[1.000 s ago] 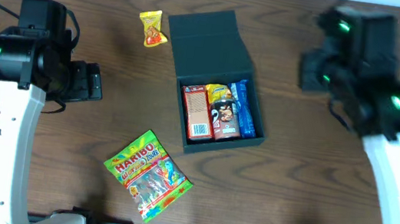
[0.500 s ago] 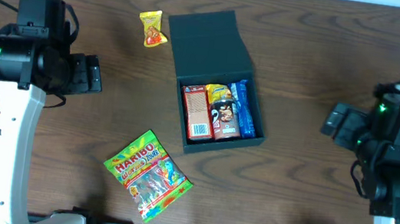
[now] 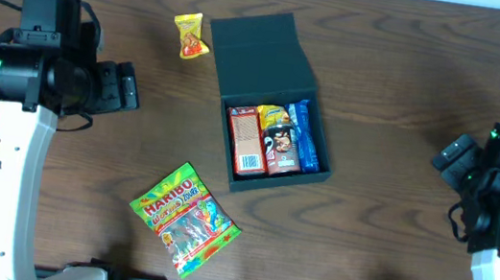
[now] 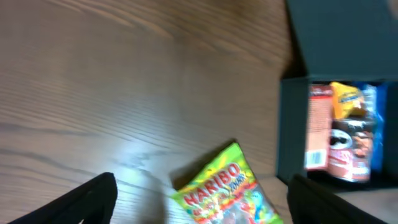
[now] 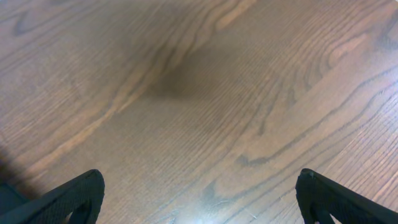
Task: Pack container
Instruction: 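Move the left gripper down to the Haribo Worms bag, then grasp the Haribo bag with the left gripper and lift, then carry the Haribo bag over the box and lower it inside, then push the Haribo bag down into the box with the left gripper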
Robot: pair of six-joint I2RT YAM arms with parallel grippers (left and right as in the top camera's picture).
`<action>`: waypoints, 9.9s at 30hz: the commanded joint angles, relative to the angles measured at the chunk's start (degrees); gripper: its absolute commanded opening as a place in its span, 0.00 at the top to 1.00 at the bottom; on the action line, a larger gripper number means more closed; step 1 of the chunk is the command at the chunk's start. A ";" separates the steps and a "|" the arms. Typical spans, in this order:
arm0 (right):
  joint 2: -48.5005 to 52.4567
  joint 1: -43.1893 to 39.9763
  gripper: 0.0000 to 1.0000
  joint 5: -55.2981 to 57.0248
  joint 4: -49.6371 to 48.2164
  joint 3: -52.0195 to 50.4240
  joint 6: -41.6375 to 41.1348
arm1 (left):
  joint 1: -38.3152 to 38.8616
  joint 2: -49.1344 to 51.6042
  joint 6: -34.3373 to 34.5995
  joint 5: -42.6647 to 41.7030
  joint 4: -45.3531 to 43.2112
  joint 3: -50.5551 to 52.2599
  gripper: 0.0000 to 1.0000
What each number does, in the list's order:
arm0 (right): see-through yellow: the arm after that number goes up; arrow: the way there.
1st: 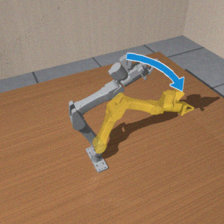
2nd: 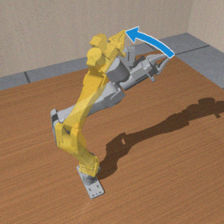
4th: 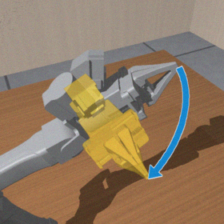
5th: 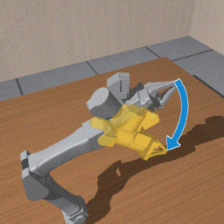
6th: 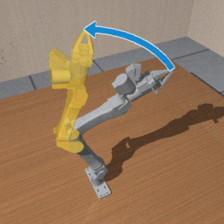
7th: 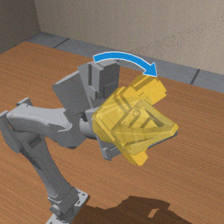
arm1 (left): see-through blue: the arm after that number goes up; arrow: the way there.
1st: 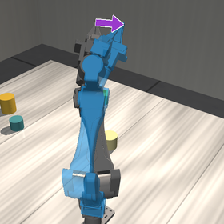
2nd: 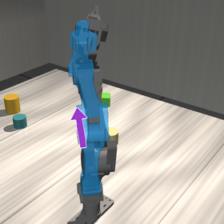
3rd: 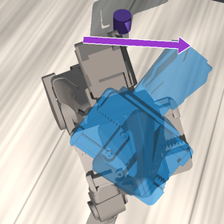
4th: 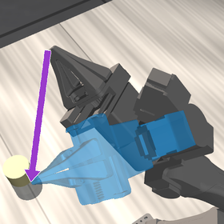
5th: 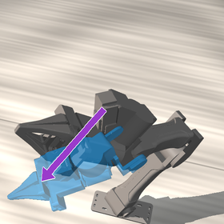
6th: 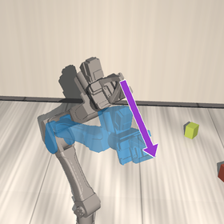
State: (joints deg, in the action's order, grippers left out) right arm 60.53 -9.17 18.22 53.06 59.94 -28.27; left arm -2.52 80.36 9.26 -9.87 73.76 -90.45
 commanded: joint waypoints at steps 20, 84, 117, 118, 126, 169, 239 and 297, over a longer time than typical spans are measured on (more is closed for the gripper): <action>1.51 -0.61 0.01 1.25 0.09 -0.22 -1.27 | 30.05 0.98 54.53 4.57 0.04 16.72 0.05; 1.51 -0.61 0.01 1.25 0.09 -0.22 -1.27 | 40.54 0.13 60.63 8.48 -40.87 59.52 0.80; 1.51 -0.61 0.01 1.25 0.09 -0.22 -1.27 | 40.37 4.48 29.70 15.50 -38.60 23.06 0.90; 1.51 -0.61 0.01 1.25 0.09 -0.22 -1.27 | 40.37 5.55 29.97 14.47 -40.02 23.06 0.90; 1.51 -0.61 0.01 1.25 0.09 -0.22 -1.27 | 40.41 14.38 35.54 7.52 -44.72 23.04 0.91; 1.51 -0.61 0.01 1.25 0.09 -0.22 -1.27 | 42.16 25.70 29.53 14.29 -34.95 11.67 0.94; 1.51 -0.61 0.01 1.25 0.09 -0.22 -1.27 | 40.92 12.90 27.17 -9.86 -43.17 19.10 0.94; 1.51 -0.61 0.01 1.25 0.09 -0.22 -1.27 | 36.28 3.32 34.69 25.09 -36.44 29.94 0.94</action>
State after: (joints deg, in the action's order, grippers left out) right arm 62.13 -9.17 18.52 53.06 59.81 -28.53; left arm 33.93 82.91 40.60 5.41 37.10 -59.86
